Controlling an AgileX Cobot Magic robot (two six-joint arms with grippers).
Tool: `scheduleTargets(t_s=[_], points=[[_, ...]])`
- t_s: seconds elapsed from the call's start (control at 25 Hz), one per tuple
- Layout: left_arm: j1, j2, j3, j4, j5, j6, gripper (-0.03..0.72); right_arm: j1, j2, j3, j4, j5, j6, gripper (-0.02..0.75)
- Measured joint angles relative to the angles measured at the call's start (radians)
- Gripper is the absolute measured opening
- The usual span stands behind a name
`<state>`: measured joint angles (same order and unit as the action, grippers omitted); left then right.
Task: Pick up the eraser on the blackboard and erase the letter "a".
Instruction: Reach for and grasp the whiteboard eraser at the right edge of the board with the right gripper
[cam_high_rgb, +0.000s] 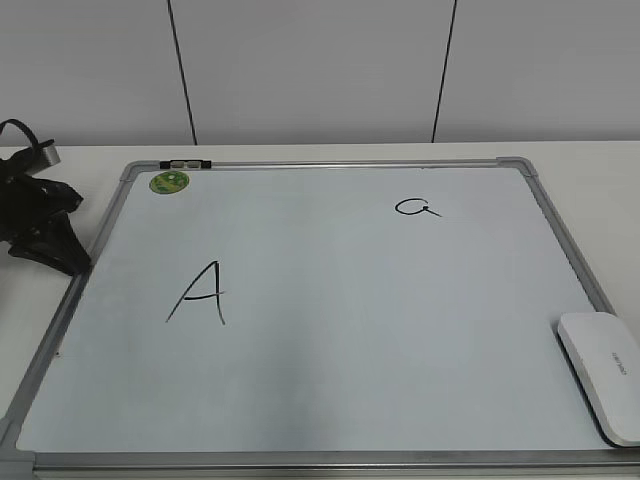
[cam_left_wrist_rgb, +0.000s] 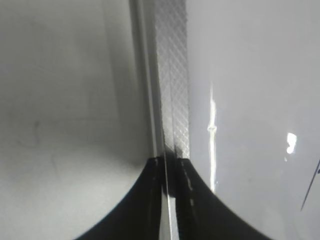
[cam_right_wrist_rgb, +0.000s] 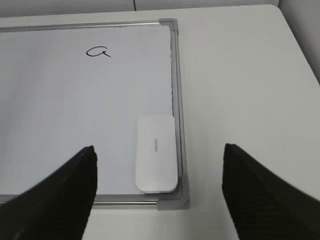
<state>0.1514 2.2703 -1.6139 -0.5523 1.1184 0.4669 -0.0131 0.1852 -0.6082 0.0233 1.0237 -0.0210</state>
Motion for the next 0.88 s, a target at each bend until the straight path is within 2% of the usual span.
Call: scheduleTargets(t_s=[0.32, 0.56, 0.88], points=[[0.0, 0.0, 0.0, 0.0, 0.002, 0.0, 0.034, 0.0, 0.362, -0.014, 0.023, -0.043, -0.078, 0.58], [0.0, 0.0, 0.0, 0.0, 0.002, 0.0, 0.035, 0.0, 0.668, -0.095, 0.025, -0.037, -0.086, 0.58], [0.0, 0.006, 0.0, 0.002, 0.0, 0.0, 0.086, 0.0, 0.831, -0.145, 0.049, -0.033, -0.085, 0.58]])
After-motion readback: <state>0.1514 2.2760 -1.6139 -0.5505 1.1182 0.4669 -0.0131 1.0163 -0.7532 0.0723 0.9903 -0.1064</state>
